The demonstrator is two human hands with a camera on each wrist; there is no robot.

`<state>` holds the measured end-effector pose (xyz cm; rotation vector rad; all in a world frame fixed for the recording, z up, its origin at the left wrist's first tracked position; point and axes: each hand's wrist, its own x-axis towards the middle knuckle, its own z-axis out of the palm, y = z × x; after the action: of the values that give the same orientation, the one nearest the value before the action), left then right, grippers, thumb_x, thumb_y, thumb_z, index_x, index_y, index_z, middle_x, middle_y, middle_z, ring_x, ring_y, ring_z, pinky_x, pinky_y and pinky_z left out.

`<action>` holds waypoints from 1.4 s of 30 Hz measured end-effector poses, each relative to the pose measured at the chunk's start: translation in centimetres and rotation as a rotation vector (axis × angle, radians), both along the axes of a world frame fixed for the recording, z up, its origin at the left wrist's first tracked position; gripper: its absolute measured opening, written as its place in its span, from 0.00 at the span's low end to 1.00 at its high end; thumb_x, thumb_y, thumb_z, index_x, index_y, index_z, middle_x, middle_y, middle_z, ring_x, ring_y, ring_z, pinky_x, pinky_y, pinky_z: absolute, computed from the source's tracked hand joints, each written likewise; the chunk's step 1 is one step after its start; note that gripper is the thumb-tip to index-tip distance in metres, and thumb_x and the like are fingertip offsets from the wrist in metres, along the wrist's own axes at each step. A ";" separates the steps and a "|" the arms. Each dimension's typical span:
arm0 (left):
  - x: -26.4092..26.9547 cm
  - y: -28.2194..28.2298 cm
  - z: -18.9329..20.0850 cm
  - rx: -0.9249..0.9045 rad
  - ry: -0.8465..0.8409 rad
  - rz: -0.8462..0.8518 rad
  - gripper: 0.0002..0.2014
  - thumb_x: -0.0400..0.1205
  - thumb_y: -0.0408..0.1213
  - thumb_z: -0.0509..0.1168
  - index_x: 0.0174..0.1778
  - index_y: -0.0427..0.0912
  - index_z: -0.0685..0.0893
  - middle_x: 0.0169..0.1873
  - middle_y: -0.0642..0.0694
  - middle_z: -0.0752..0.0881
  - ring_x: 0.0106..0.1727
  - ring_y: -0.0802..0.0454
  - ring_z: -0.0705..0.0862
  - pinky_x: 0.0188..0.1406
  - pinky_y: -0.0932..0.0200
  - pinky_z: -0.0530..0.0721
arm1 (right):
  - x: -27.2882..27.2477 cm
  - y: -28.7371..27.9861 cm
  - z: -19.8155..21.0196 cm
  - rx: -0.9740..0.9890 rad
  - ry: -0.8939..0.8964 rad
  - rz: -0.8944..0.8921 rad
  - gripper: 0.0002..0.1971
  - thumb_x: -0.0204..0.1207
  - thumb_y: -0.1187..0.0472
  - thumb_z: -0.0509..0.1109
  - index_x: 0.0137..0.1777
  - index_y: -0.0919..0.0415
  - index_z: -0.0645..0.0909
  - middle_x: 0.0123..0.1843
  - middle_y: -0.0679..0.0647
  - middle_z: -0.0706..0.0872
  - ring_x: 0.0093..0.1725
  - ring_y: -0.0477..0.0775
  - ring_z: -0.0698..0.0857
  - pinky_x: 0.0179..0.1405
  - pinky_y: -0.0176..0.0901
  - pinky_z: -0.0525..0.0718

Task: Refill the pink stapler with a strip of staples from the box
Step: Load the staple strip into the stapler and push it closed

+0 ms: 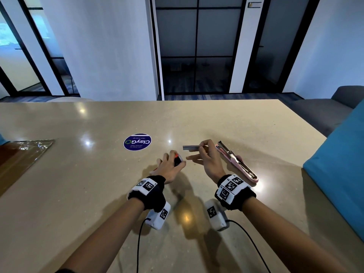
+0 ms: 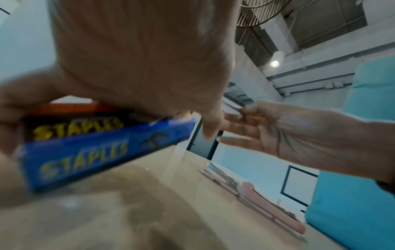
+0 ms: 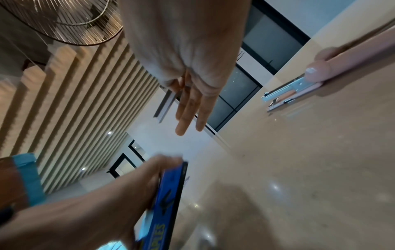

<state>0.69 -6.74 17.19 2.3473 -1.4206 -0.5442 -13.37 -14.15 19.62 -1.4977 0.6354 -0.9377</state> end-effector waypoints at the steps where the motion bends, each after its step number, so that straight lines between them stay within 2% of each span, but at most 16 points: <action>1: 0.0 0.3 0.1 0.027 0.010 0.025 0.26 0.79 0.57 0.58 0.70 0.52 0.62 0.66 0.43 0.68 0.67 0.36 0.69 0.66 0.40 0.72 | -0.3 -0.1 -0.2 0.011 -0.002 -0.014 0.05 0.84 0.66 0.53 0.47 0.59 0.67 0.50 0.68 0.87 0.38 0.63 0.90 0.38 0.47 0.81; 3: 0.3 0.5 -0.2 0.079 -0.011 0.071 0.35 0.78 0.52 0.65 0.76 0.42 0.58 0.69 0.39 0.66 0.69 0.34 0.68 0.68 0.43 0.70 | -0.8 -0.4 -0.6 0.035 -0.004 -0.038 0.05 0.84 0.68 0.53 0.47 0.59 0.67 0.44 0.62 0.87 0.34 0.60 0.89 0.36 0.46 0.80; 6: 1.1 0.6 -1.1 0.116 -0.141 0.129 0.33 0.79 0.42 0.67 0.74 0.31 0.60 0.72 0.35 0.65 0.69 0.34 0.72 0.71 0.47 0.69 | -1.3 -0.9 -1.2 0.077 -0.009 -0.066 0.06 0.84 0.69 0.53 0.46 0.59 0.67 0.41 0.59 0.87 0.32 0.60 0.88 0.34 0.43 0.82; 10: 1.6 1.0 -1.3 0.206 -0.169 0.321 0.32 0.81 0.45 0.65 0.74 0.31 0.61 0.73 0.35 0.69 0.76 0.35 0.69 0.72 0.39 0.71 | -1.7 -1.1 -1.5 0.079 0.018 -0.077 0.05 0.84 0.68 0.54 0.47 0.60 0.68 0.41 0.62 0.86 0.33 0.62 0.87 0.33 0.44 0.83; 14: 2.1 1.3 -1.1 0.191 -0.361 0.214 0.31 0.82 0.51 0.62 0.72 0.31 0.66 0.71 0.34 0.71 0.73 0.36 0.69 0.74 0.46 0.67 | -1.8 -1.2 -1.7 0.050 0.052 -0.082 0.08 0.82 0.70 0.56 0.43 0.60 0.71 0.38 0.61 0.85 0.29 0.58 0.84 0.30 0.44 0.81; 16: 2.0 1.0 -0.4 -0.097 -0.240 0.125 0.24 0.85 0.47 0.58 0.70 0.33 0.72 0.67 0.36 0.73 0.70 0.37 0.70 0.73 0.46 0.69 | -1.6 -1.2 -1.7 0.022 0.080 -0.077 0.09 0.81 0.70 0.58 0.41 0.59 0.72 0.38 0.61 0.84 0.29 0.56 0.83 0.30 0.44 0.79; 18: 1.2 0.4 0.9 -0.384 0.126 0.037 0.18 0.87 0.43 0.56 0.64 0.35 0.79 0.57 0.39 0.81 0.59 0.41 0.79 0.63 0.48 0.78 | -1.4 -1.3 -1.7 -0.036 0.120 -0.070 0.08 0.80 0.70 0.61 0.42 0.59 0.74 0.38 0.59 0.85 0.29 0.55 0.83 0.29 0.42 0.78; 20: 0.1 0.1 2.5 -0.451 0.460 0.022 0.18 0.87 0.45 0.55 0.58 0.35 0.83 0.44 0.43 0.85 0.41 0.49 0.84 0.44 0.56 0.79 | -1.1 -1.2 -1.8 -0.095 0.143 -0.057 0.05 0.79 0.70 0.63 0.43 0.60 0.75 0.38 0.57 0.86 0.29 0.53 0.84 0.29 0.40 0.77; 22: -0.5 -0.3 3.4 -0.372 0.594 0.027 0.20 0.86 0.49 0.56 0.57 0.36 0.85 0.41 0.46 0.86 0.36 0.55 0.84 0.32 0.62 0.75 | -1.0 -1.1 -1.7 -0.139 0.142 -0.055 0.04 0.78 0.69 0.65 0.43 0.61 0.76 0.39 0.57 0.87 0.29 0.50 0.84 0.28 0.36 0.77; 25: -0.7 -1.1 3.3 -0.320 0.614 -0.045 0.16 0.85 0.43 0.61 0.56 0.34 0.87 0.37 0.48 0.84 0.34 0.58 0.83 0.29 0.67 0.75 | -1.5 -1.3 -1.4 -0.170 0.120 -0.045 0.07 0.77 0.70 0.67 0.40 0.58 0.76 0.39 0.60 0.88 0.31 0.51 0.84 0.27 0.28 0.77; 28: -1.0 -2.4 3.0 -0.365 0.537 -0.113 0.12 0.82 0.37 0.66 0.52 0.32 0.89 0.34 0.46 0.84 0.31 0.62 0.81 0.28 0.68 0.75 | -3.1 -2.0 -1.5 -0.197 0.139 -0.006 0.09 0.73 0.72 0.70 0.39 0.57 0.79 0.38 0.59 0.87 0.35 0.55 0.86 0.33 0.35 0.83; 31: -2.4 -3.4 3.1 -0.349 0.419 -0.250 0.09 0.80 0.35 0.69 0.48 0.33 0.90 0.35 0.43 0.85 0.33 0.58 0.80 0.25 0.77 0.76 | -5.0 -2.7 -1.2 -0.227 0.282 0.025 0.03 0.72 0.66 0.74 0.41 0.65 0.82 0.37 0.56 0.87 0.34 0.49 0.85 0.35 0.33 0.82; 36: -5.3 -5.3 2.9 -0.361 0.311 -0.373 0.08 0.79 0.33 0.70 0.45 0.32 0.91 0.36 0.36 0.88 0.37 0.51 0.82 0.40 0.62 0.80 | -7.2 -4.8 -1.5 -0.349 0.432 0.037 0.08 0.70 0.63 0.77 0.41 0.69 0.86 0.31 0.57 0.87 0.27 0.41 0.82 0.32 0.33 0.81; 38: -5.8 -6.1 2.6 -0.342 0.316 -0.375 0.10 0.79 0.35 0.70 0.52 0.33 0.88 0.42 0.38 0.88 0.42 0.50 0.82 0.45 0.60 0.80 | -8.0 -5.8 -1.6 -0.348 0.530 0.014 0.08 0.68 0.64 0.78 0.43 0.69 0.87 0.31 0.58 0.86 0.26 0.37 0.81 0.32 0.31 0.80; 40: -6.1 -6.8 2.2 -0.292 0.271 -0.362 0.18 0.80 0.38 0.69 0.64 0.34 0.81 0.52 0.39 0.85 0.48 0.50 0.80 0.49 0.60 0.78 | -8.7 -7.0 -2.1 -0.406 0.653 -0.064 0.08 0.67 0.66 0.78 0.43 0.69 0.87 0.35 0.61 0.86 0.32 0.46 0.82 0.36 0.39 0.77; 42: -5.9 -7.5 1.7 -0.261 0.183 -0.362 0.22 0.81 0.38 0.68 0.69 0.35 0.77 0.60 0.38 0.80 0.52 0.51 0.77 0.52 0.62 0.75 | -9.5 -8.2 -2.8 -0.476 0.818 -0.129 0.05 0.66 0.66 0.77 0.42 0.66 0.88 0.46 0.60 0.86 0.48 0.57 0.83 0.46 0.46 0.78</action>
<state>-5.23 -14.25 18.94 1.8017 -1.7215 -0.6079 -22.85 -22.31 16.81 -2.3163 1.1544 -0.5558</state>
